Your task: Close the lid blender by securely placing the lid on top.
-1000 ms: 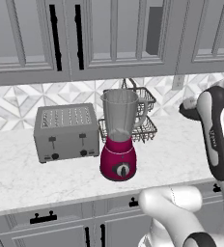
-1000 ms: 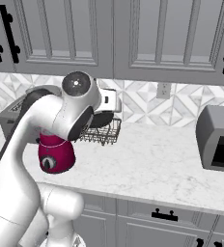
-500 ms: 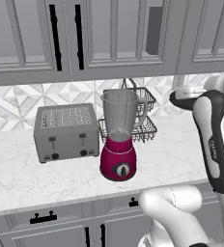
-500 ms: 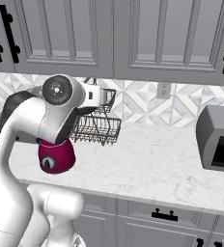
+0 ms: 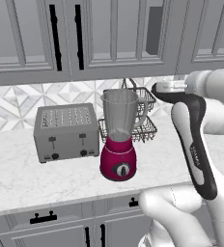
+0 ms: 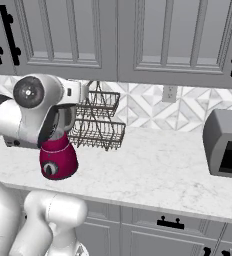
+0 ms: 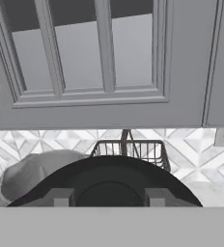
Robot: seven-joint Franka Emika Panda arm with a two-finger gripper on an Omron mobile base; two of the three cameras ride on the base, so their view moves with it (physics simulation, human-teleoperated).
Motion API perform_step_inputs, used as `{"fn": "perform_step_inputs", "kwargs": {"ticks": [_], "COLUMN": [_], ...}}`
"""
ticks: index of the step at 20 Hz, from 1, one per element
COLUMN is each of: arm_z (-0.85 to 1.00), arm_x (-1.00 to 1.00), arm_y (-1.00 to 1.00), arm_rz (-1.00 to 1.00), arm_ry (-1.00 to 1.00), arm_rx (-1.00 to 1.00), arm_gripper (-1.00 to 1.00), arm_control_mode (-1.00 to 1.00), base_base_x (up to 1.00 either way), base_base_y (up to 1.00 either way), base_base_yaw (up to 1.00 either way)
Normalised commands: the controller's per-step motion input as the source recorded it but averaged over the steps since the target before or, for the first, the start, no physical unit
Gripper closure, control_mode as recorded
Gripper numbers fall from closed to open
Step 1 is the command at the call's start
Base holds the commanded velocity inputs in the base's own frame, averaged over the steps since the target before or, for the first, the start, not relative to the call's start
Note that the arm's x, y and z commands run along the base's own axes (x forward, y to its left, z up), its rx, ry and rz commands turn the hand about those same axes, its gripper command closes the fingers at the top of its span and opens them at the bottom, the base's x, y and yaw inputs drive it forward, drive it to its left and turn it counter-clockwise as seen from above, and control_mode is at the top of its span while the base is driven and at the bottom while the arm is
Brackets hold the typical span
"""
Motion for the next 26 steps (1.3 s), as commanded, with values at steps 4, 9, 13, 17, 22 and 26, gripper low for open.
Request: {"fn": "perform_step_inputs", "kwargs": {"ticks": [4, 9, 13, 17, 22, 26], "arm_z": [0.23, 0.08, 0.00, 0.00, 0.00, -0.03], "arm_x": [0.00, 0.00, 0.06, 0.26, 0.33, 0.29], "arm_y": [0.64, 0.71, 0.51, 0.28, 0.21, 0.11], "arm_rz": [0.00, 0.00, 0.00, 0.00, 0.00, 0.00], "arm_ry": [0.00, 0.00, 0.00, 0.00, 0.00, 0.00], "arm_rx": [0.00, 0.00, 0.00, 0.00, 0.00, 0.00], "arm_gripper": [1.00, 1.00, 1.00, 1.00, 1.00, 1.00], "arm_control_mode": [-1.00, -1.00, -1.00, -1.00, -1.00, -1.00], "base_base_x": [0.00, 0.00, 0.00, 0.00, 0.00, 0.00], "base_base_y": [0.00, 0.00, 0.00, 0.00, 0.00, 0.00], "base_base_yaw": [0.00, 0.00, 0.00, 0.00, 0.00, 0.00]}}
